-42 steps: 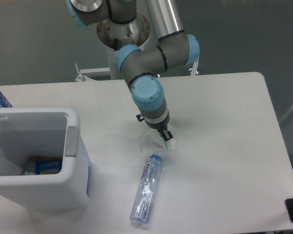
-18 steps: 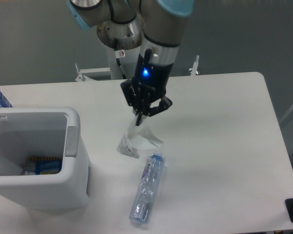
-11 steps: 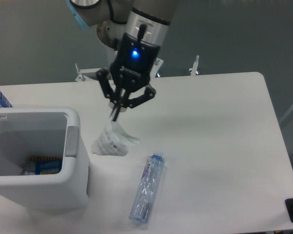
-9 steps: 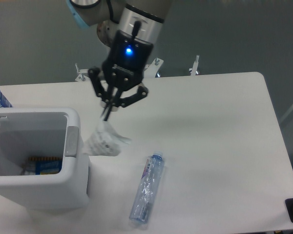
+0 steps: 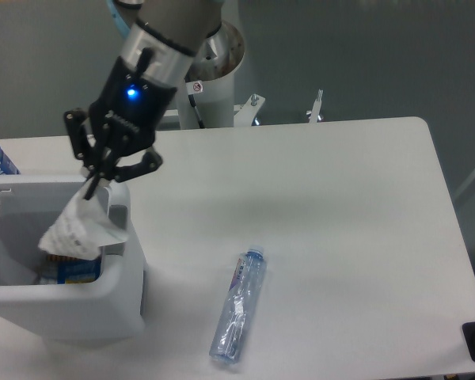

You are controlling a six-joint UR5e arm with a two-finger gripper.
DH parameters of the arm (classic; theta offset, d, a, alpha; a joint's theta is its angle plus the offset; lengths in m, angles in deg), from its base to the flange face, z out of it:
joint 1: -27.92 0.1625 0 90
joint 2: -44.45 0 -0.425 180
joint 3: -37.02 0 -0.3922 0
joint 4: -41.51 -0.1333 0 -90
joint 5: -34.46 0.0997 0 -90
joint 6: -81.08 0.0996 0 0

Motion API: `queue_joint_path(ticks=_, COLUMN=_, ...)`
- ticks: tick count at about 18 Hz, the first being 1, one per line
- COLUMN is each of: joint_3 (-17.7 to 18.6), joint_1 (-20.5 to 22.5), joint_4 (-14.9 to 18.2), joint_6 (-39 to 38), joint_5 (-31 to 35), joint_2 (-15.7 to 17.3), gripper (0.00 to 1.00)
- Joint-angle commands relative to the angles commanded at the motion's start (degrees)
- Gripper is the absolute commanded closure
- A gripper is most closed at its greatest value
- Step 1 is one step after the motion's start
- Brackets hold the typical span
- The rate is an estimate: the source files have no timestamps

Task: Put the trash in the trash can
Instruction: 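Carry the wrapper over the white bin and lower it inside, then open the gripper to release the wrapper into the bin, then move the open gripper over the clear water bottle and descend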

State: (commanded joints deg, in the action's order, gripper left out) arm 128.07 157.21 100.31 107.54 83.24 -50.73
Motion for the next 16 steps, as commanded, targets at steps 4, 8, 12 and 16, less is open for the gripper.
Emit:
queue_joint_path(ticks=4, joint_3=-0.52, joint_1=-0.36, joint_4=-1.48, joint_6=1.23, joint_5=-1.49, joint_2=-0.52, gripper=0.00)
queue_joint_path(ticks=8, joint_3=-0.61, joint_1=-0.27, joint_4=-2.81, joint_6=-0.08, joint_5=-1.58, joint_2=-0.79, gripper=0.00)
queue_joint_path(ticks=12, joint_3=-2.45, joint_1=1.66, joint_4=-2.99, joint_6=-6.04, joint_5=-1.67, joint_2=-1.14, gripper=0.00)
queue_joint_path(ticks=16, joint_3=-4.12, joint_1=4.03, joint_4=-7.73, joint_6=-10.54, joint_5=-1.14, joint_2=-4.39, gripper=0.00)
